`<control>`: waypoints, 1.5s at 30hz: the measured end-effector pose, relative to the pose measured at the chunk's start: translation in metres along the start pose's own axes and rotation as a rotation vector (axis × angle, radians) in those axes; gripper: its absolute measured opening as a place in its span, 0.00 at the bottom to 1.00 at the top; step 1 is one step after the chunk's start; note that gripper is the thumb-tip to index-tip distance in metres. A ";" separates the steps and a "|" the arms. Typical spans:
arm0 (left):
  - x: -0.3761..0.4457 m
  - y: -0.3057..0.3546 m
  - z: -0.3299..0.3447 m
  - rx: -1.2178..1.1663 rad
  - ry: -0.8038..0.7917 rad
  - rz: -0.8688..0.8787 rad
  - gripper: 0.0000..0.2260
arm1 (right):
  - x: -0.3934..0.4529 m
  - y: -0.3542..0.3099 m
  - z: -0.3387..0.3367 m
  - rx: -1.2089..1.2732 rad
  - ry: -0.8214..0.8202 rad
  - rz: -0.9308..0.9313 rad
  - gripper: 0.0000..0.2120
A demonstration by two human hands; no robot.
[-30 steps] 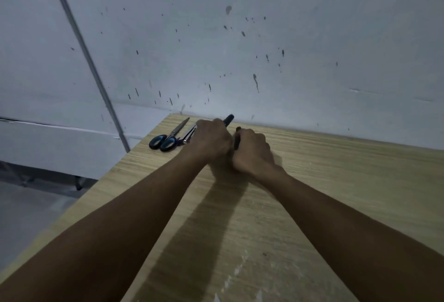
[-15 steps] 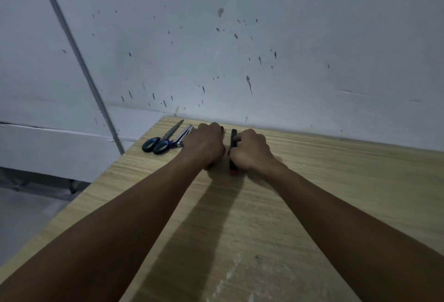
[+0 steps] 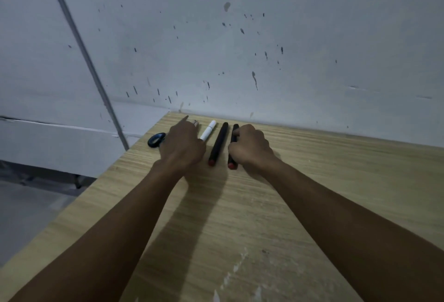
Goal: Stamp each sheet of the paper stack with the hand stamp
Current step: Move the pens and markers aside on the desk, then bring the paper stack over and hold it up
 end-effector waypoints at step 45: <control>-0.206 0.194 0.002 -0.372 0.040 0.637 0.08 | -0.243 0.096 -0.134 -0.294 0.224 -0.051 0.20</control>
Point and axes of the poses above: each hand's wrist, its own x-axis towards the middle knuckle, its own z-axis out of the palm, y = z × x, the point moved 9 cm from there along x, towards the middle knuckle, and after that the axes turned 10 degrees about -y, right-handed, at the moved point
